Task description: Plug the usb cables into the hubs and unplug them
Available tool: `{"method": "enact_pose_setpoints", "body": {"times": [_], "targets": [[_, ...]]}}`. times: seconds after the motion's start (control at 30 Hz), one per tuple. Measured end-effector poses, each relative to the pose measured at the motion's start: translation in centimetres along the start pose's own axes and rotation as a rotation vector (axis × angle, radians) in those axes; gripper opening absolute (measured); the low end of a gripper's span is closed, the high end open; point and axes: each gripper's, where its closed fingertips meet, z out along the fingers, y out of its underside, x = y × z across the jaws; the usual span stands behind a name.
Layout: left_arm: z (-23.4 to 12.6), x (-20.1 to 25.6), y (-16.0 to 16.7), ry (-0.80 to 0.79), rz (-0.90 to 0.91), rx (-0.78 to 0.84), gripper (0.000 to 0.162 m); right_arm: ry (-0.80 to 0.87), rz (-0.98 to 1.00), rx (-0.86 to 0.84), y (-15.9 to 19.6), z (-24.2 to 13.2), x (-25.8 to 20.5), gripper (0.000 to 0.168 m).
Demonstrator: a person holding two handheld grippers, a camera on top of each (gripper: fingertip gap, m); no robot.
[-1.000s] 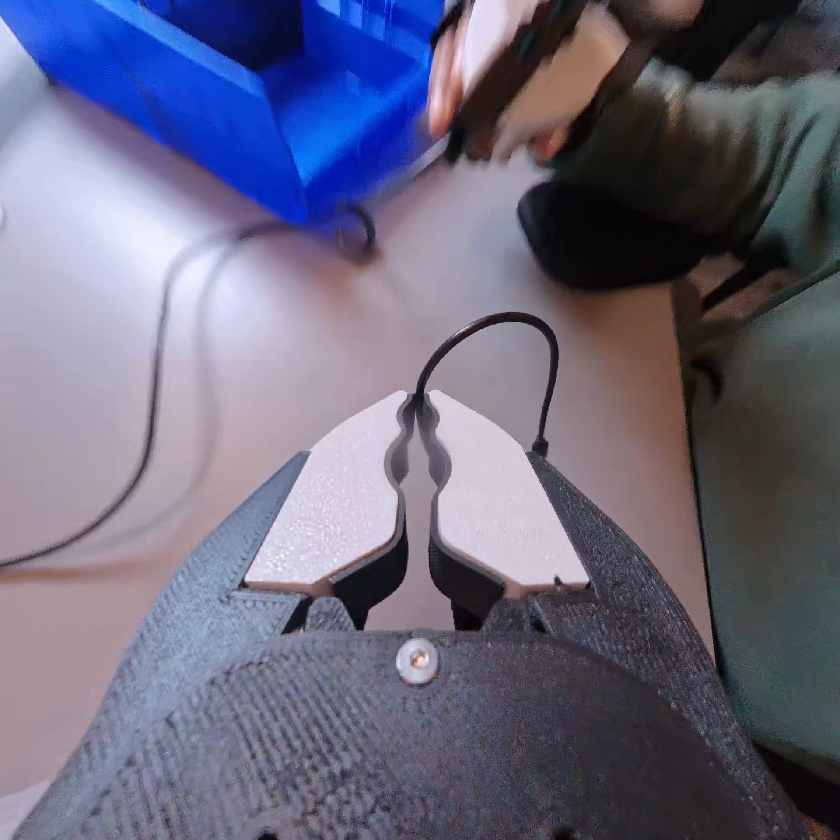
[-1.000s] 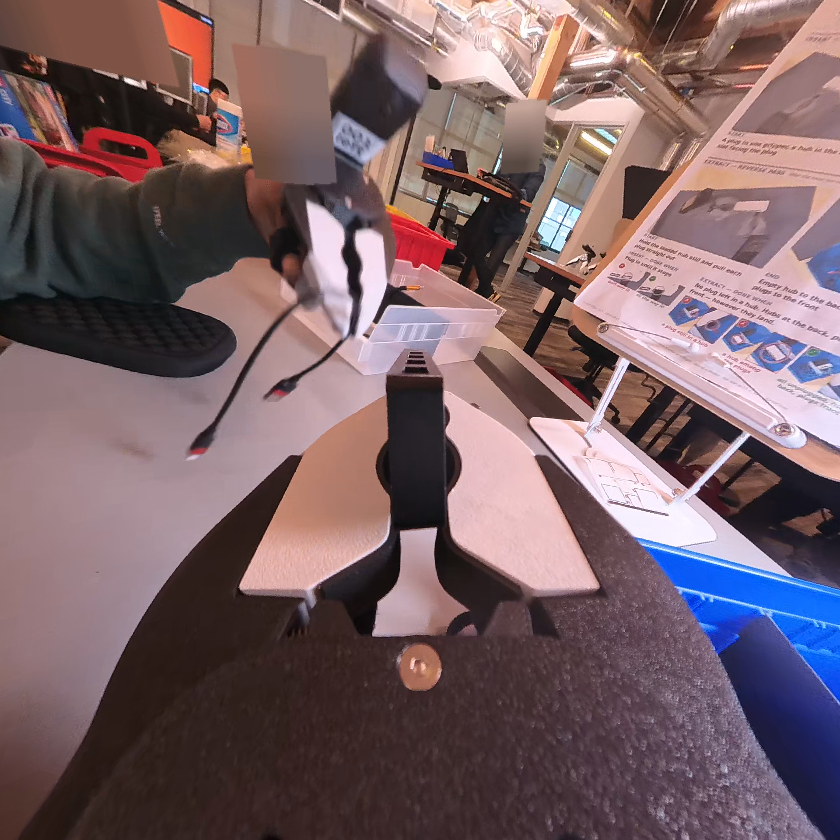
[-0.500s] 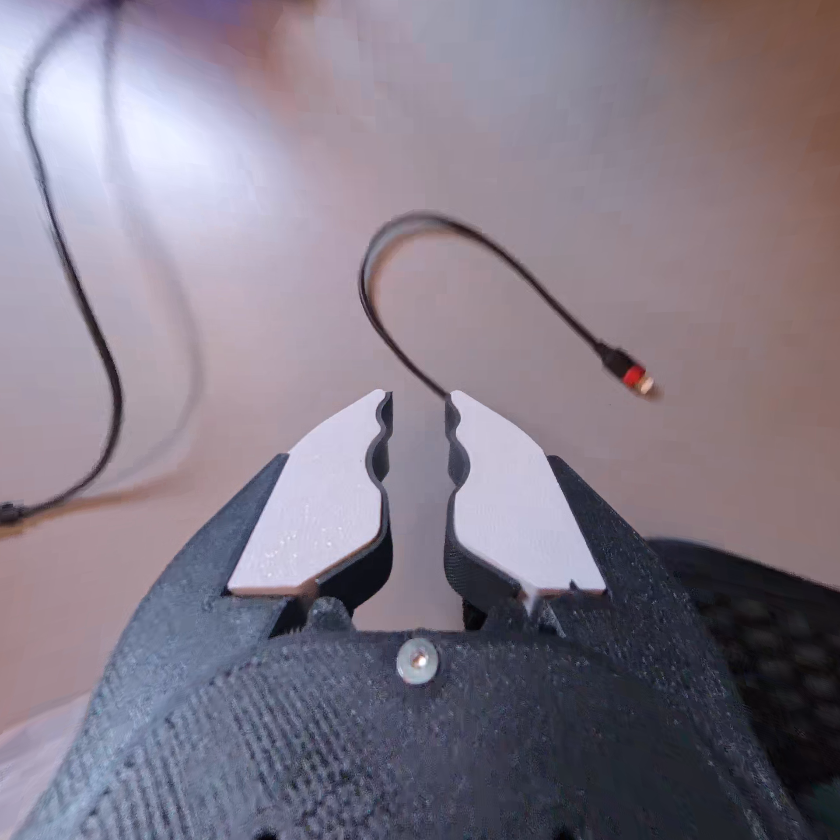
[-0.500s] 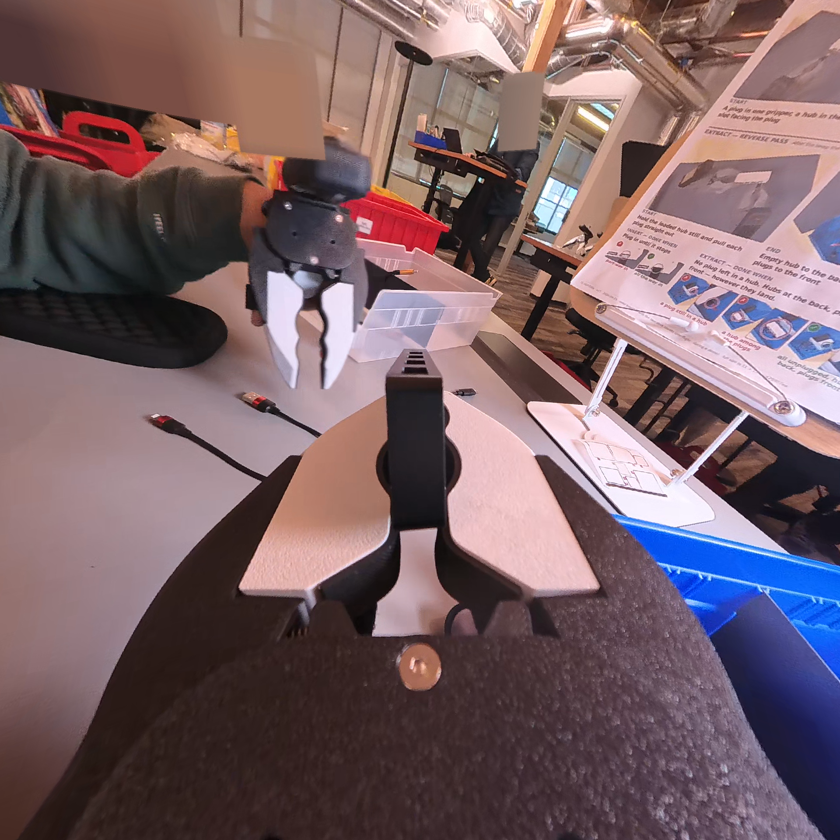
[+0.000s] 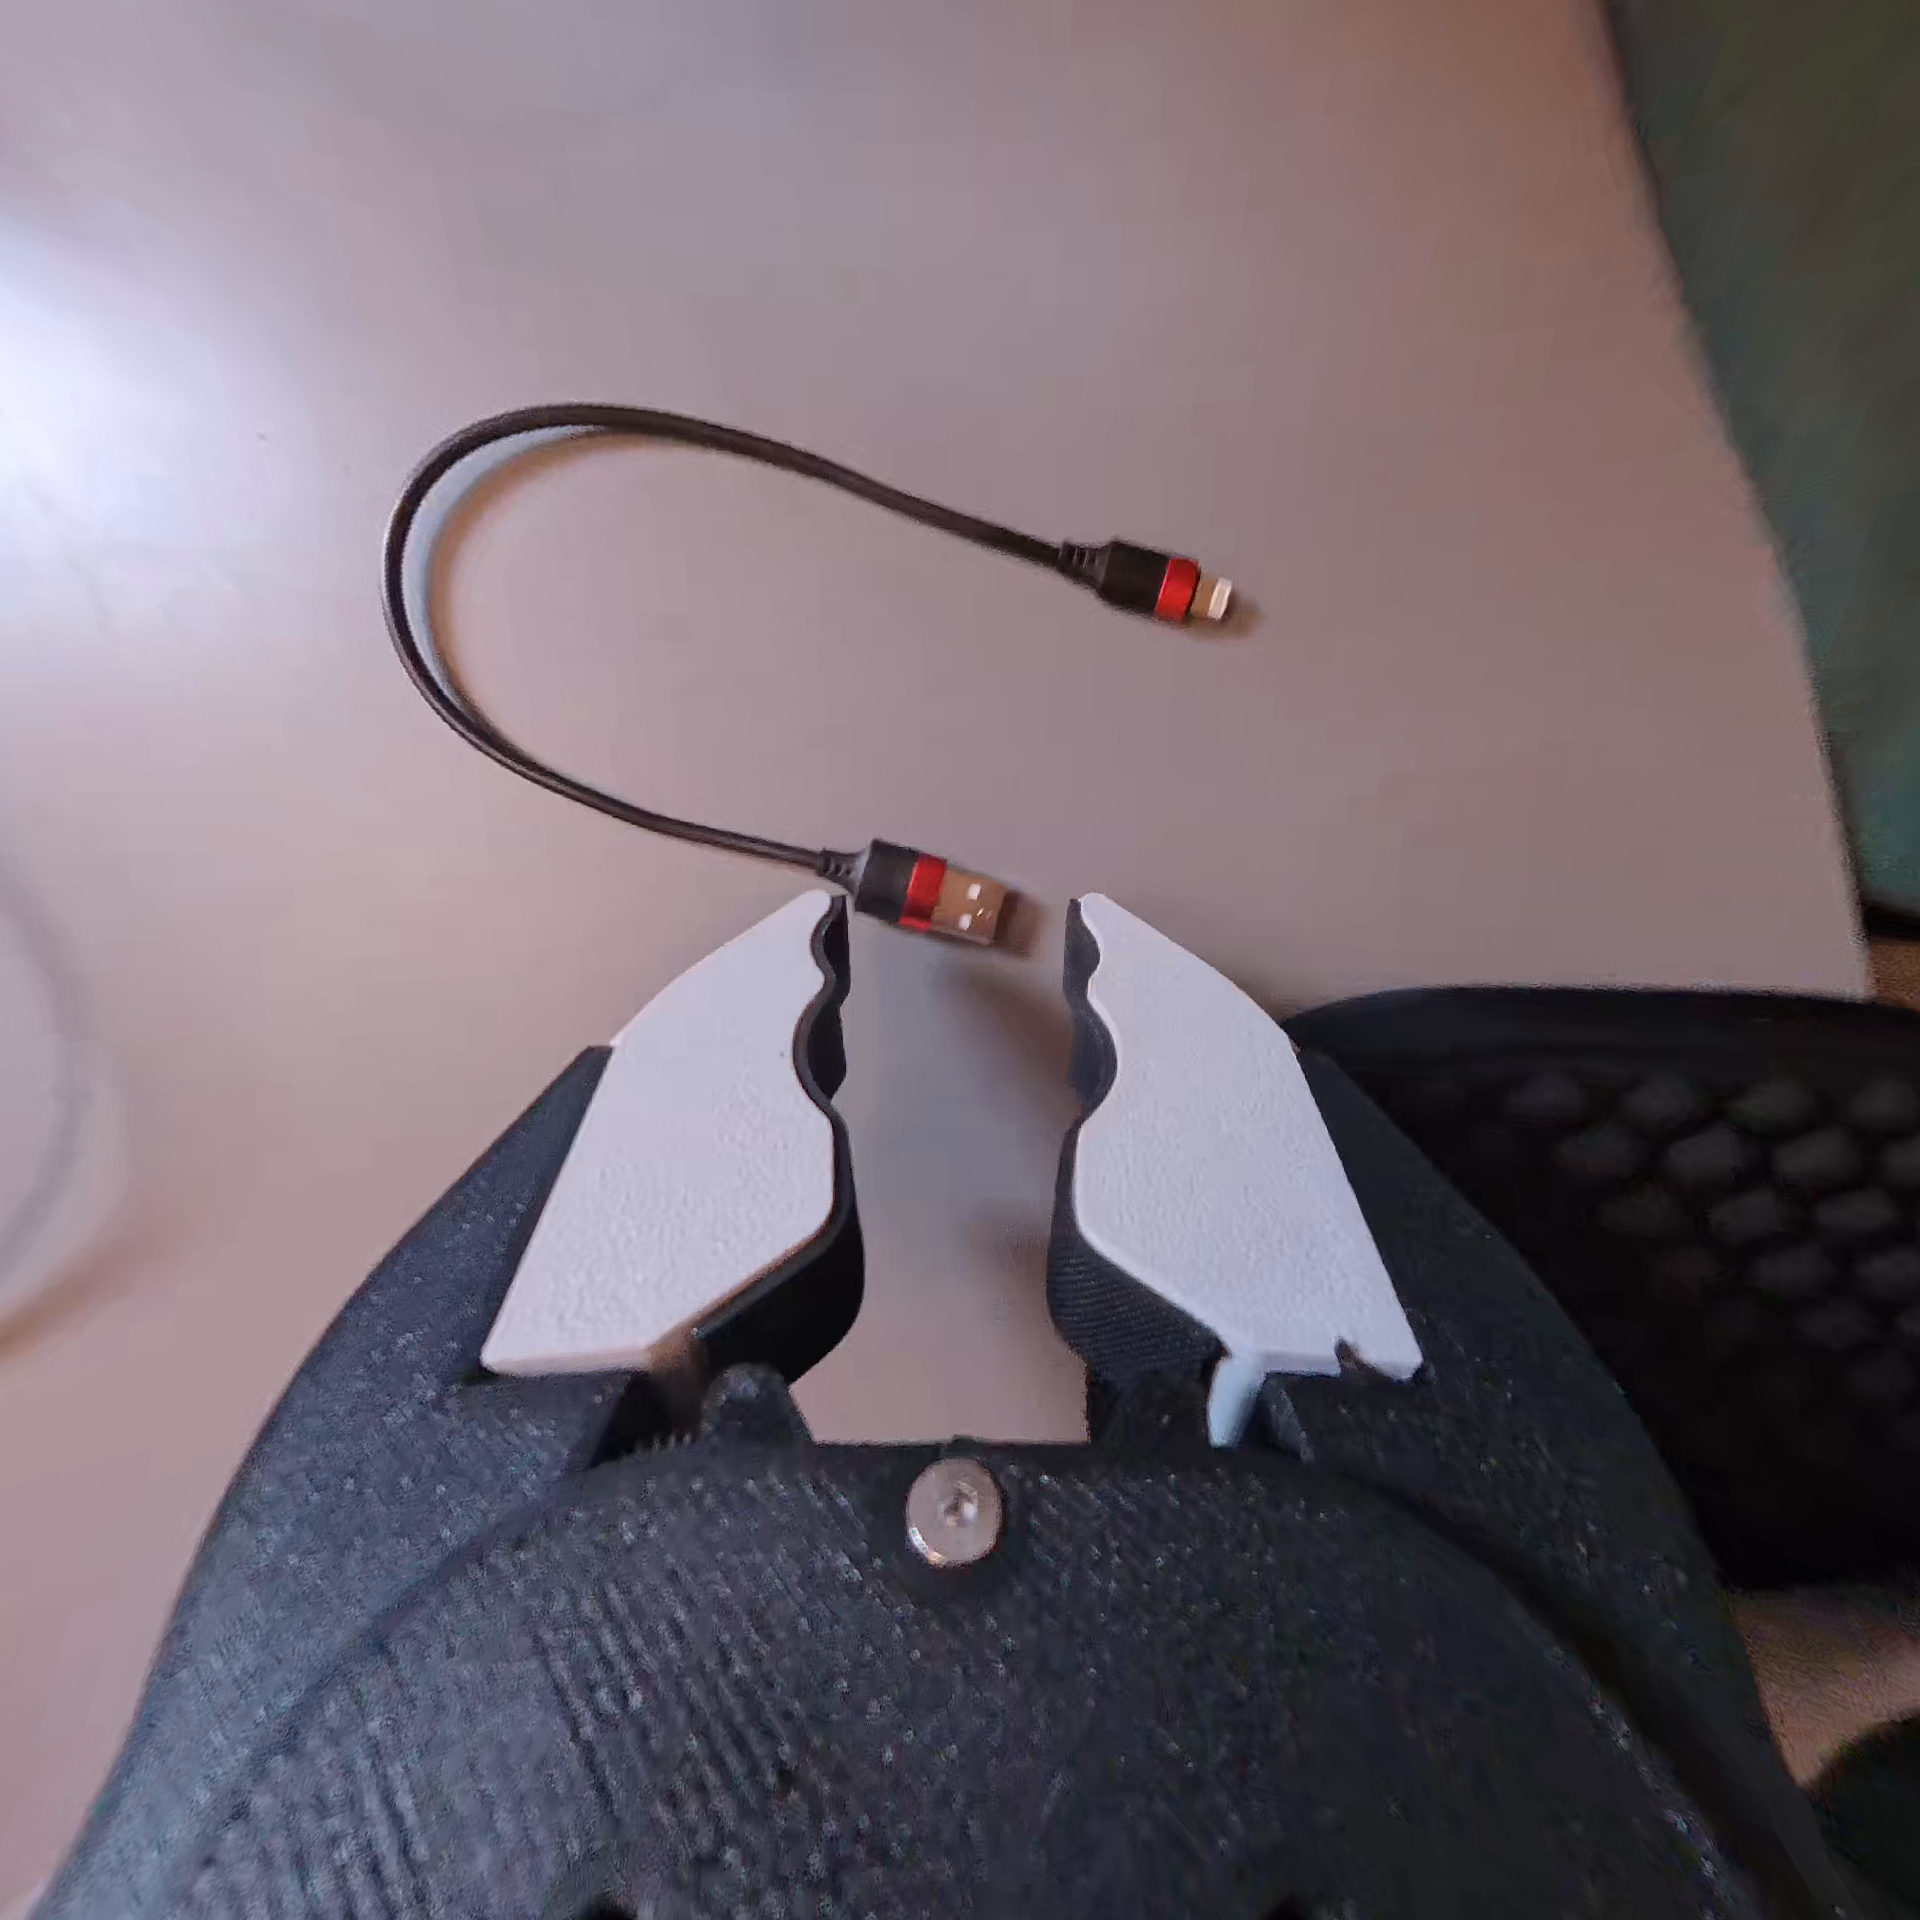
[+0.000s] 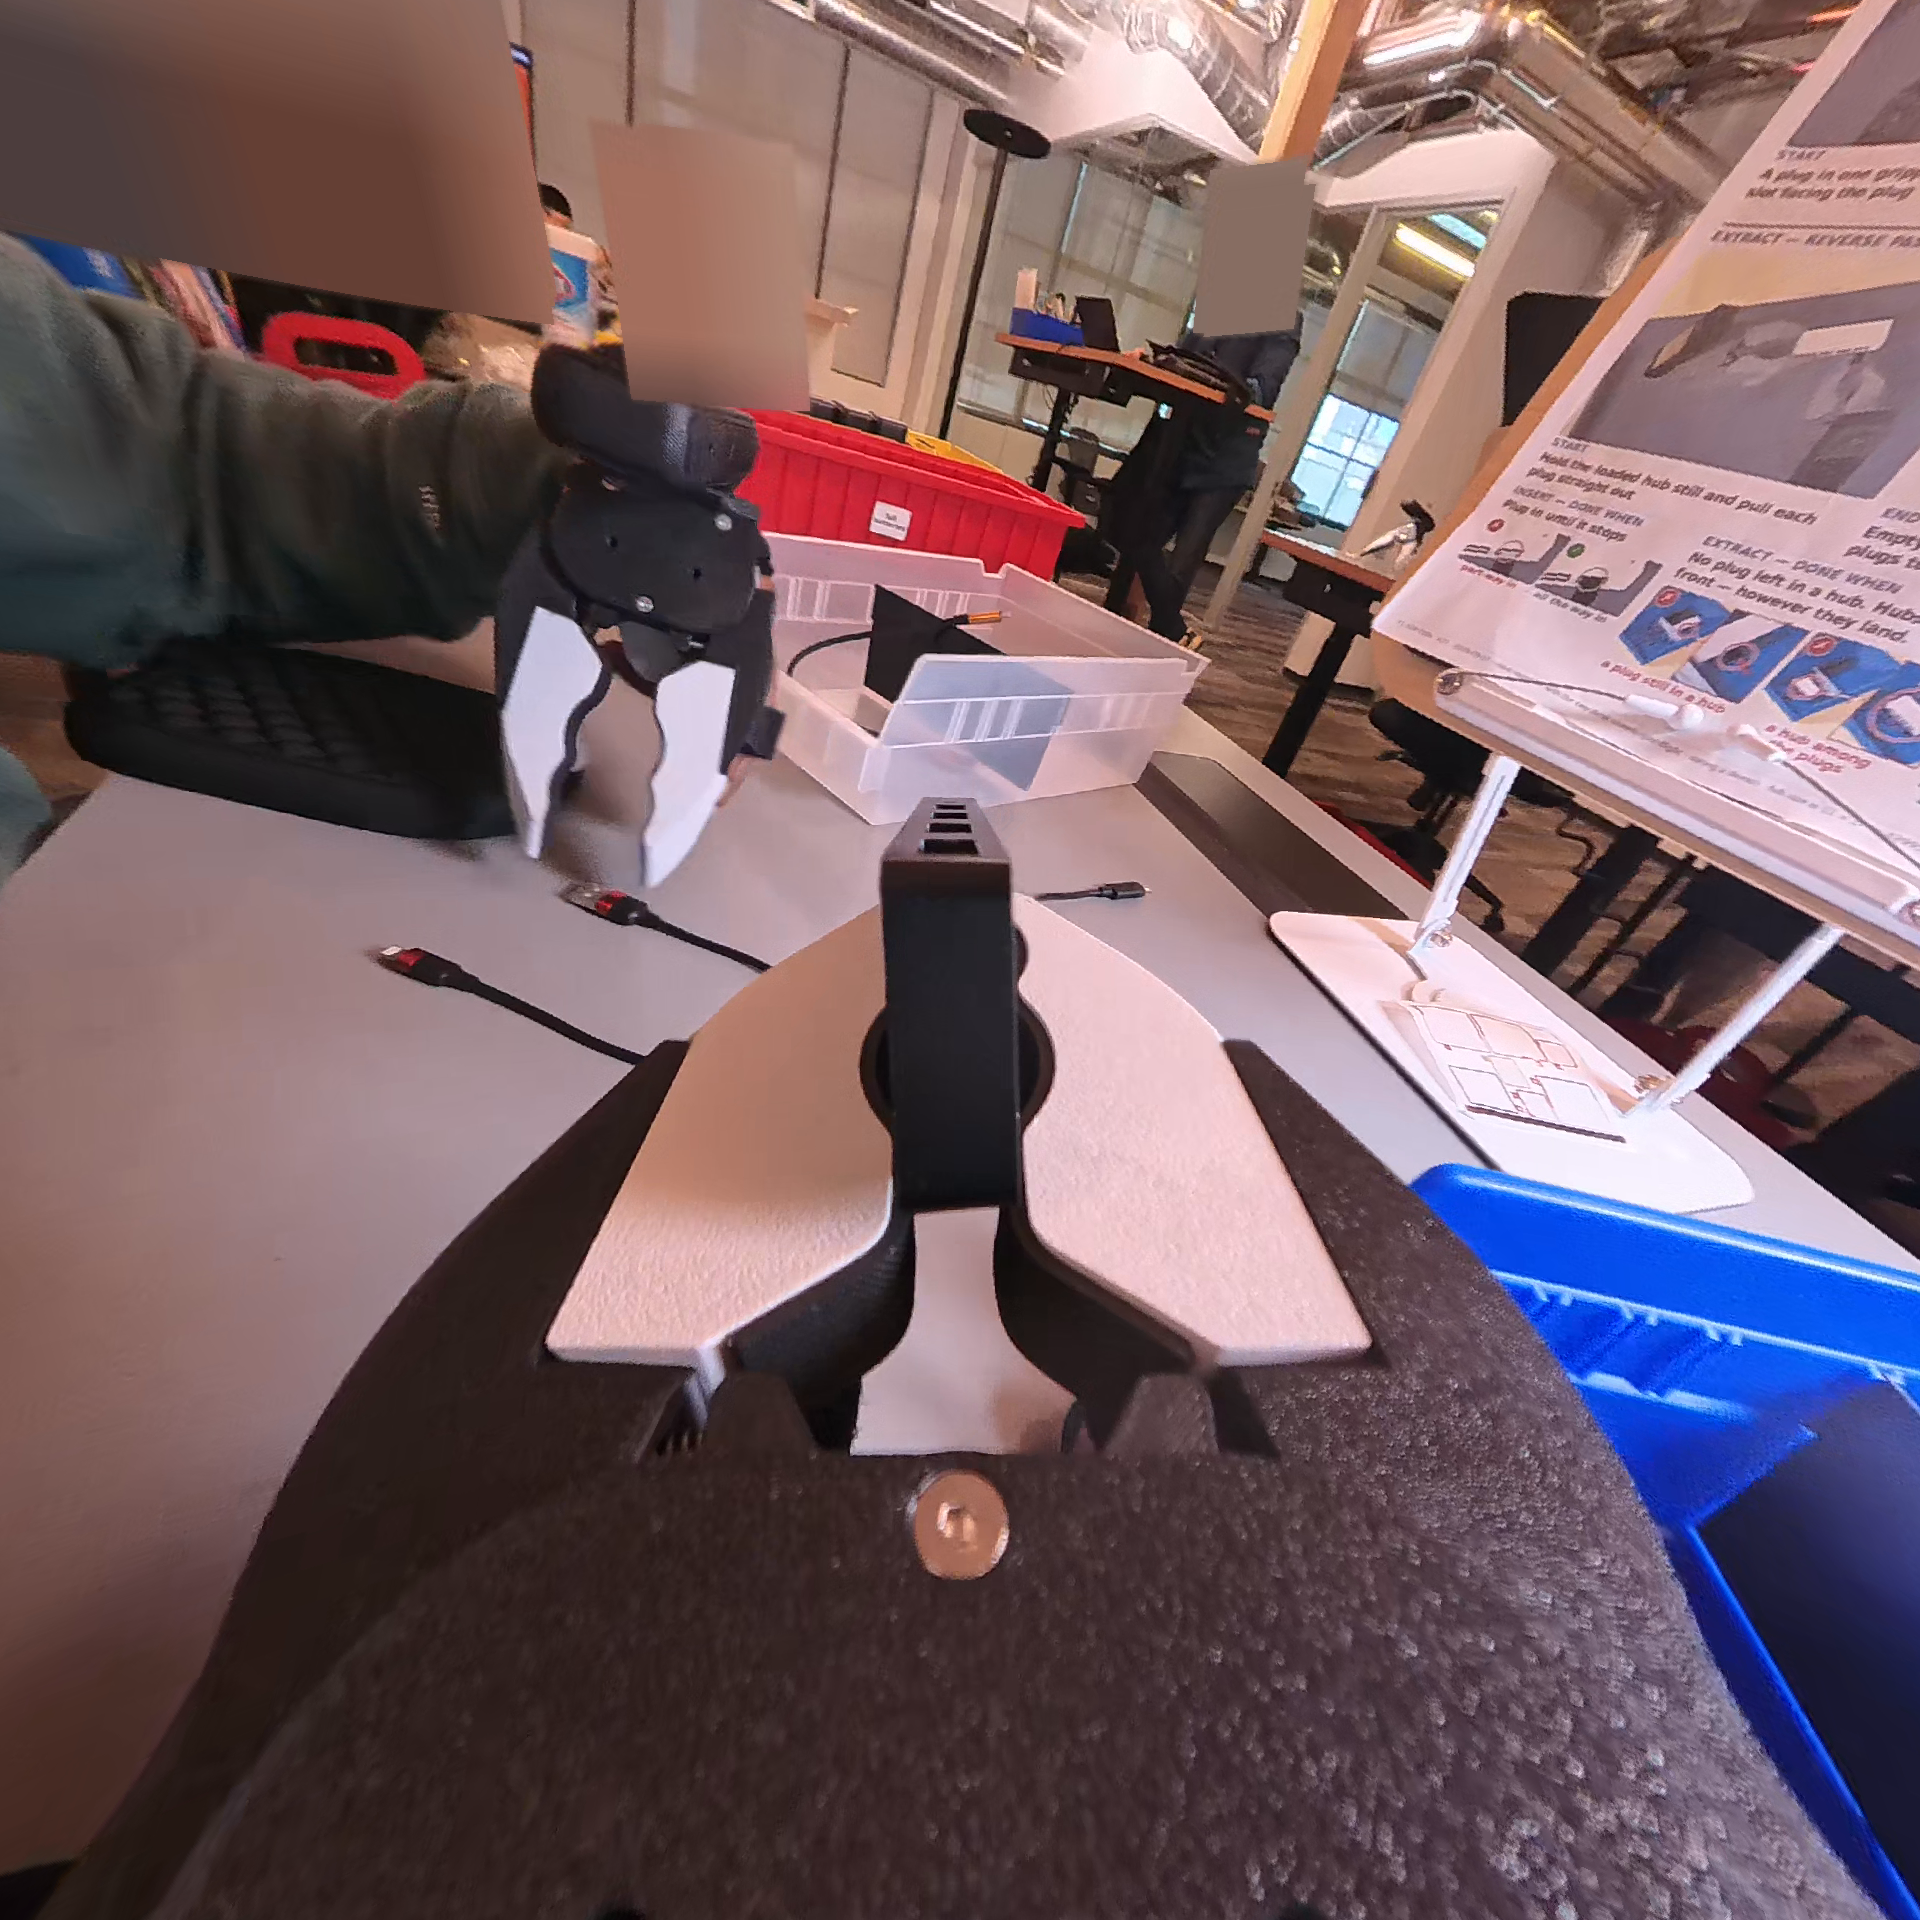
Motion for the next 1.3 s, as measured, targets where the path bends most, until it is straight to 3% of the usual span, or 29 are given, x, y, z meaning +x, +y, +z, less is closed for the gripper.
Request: {"method": "enact_pose_setpoints", "body": {"times": [0.13, 0.33, 0.63, 0.83, 0.97, 1.1, 1.3], "targets": [[0.2, -0.9, 1.0, 0.008, 0.161, -0.172, 0.045, -0.030, 0.011, -0.002, 0.2, 0.2, -0.4, 0.012], [0.2, -2.0, -0.6, 0.085, 0.348, -0.177, 0.043, -0.031, 0.019, -0.044, 1.0, 0.7, -0.7, 0.012], [1.2, -0.8, 0.6, 0.194, 0.454, -0.330, 0.038, -0.047, 0.043, -0.069, 1.9, 0.8, -0.6, 0.012], [1.3, -0.9, 0.0, 0.153, 0.115, -0.209, 0.037, -0.024, 0.027, -0.080, 1.6, 0.5, -0.3, 0.012], [1.4, -2.3, -0.8, 0.037, -0.336, -0.013, 0.037, -0.017, 0.029, -0.078, 1.4, 0.3, -0.1, 0.012], [0.4, -3.4, -2.3, 0.042, -0.755, 0.287, 0.037, -0.012, 0.028, -0.079, 1.2, 0.2, -0.1, 0.012], [-0.8, -4.1, -2.8, 0.062, -0.893, 0.486, 0.037, -0.006, 0.011, -0.081, 0.8, 0.1, -0.2, 0.012]]}}
